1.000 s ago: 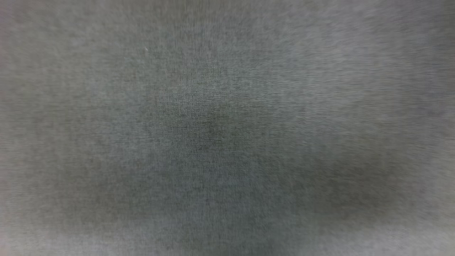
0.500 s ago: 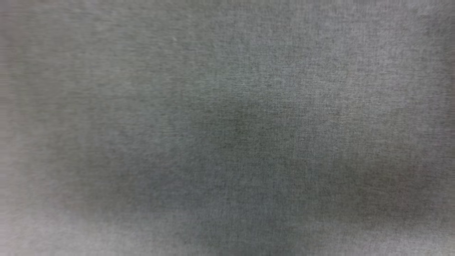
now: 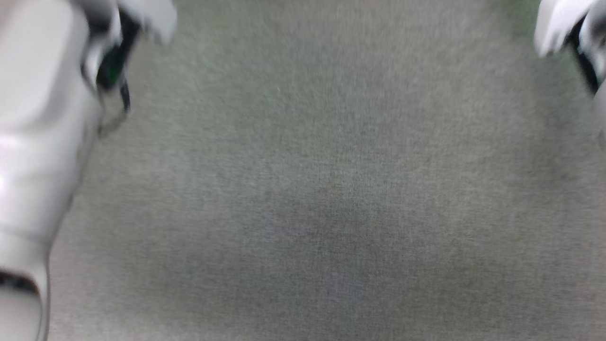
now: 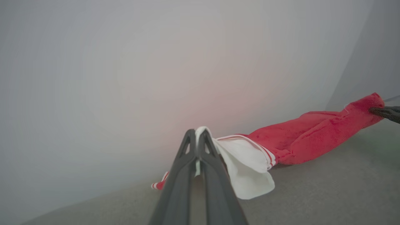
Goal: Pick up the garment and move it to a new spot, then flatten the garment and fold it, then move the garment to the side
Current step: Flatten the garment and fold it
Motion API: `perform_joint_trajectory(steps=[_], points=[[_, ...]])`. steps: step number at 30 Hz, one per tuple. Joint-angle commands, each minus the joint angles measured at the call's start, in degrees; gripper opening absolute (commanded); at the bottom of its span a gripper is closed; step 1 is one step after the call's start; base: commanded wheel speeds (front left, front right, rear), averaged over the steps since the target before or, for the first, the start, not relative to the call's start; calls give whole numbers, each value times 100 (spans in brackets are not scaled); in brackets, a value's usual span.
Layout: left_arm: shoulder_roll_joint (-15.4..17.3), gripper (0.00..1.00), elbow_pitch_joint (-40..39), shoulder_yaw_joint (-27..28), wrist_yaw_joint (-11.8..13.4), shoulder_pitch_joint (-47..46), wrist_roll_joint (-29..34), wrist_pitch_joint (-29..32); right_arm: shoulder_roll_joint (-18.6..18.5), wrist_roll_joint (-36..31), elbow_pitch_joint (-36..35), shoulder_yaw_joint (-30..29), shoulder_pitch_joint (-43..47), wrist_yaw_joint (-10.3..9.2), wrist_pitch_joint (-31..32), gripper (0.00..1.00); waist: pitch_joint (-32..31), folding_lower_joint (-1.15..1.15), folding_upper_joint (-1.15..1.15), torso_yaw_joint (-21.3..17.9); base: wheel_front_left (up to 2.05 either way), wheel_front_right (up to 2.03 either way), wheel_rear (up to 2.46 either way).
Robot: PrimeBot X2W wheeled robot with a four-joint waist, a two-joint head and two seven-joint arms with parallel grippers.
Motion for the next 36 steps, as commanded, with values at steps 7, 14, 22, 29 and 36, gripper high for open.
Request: perform_joint_trajectory(steps=[7,14,22,29,36], points=[[738,0,-1473,-137,293,2150,-612,460,-369,1383,-535,1029,1746,-7,42,0,-1568,0,0,101,0,0,0],[1474,0,-3420,-130,1334,4183,-1003,711,-1384,2792,-2036,1881,3277,-7,556,0,-1973,0,0,126,0,0,0],[2003,0,-4860,-153,2291,5876,-1295,636,-2487,3702,-3736,1903,4966,-8,970,0,-2182,0,0,238,0,0,0],[2156,0,-5433,-97,2951,7028,-1647,417,-2841,3991,-4867,1466,6561,-8,1394,0,-2259,0,0,267,0,0,0],[2206,0,-5848,-39,3432,7853,-2017,353,-2940,4132,-5762,906,7815,-8,1932,0,-2227,0,0,252,0,0,0]])
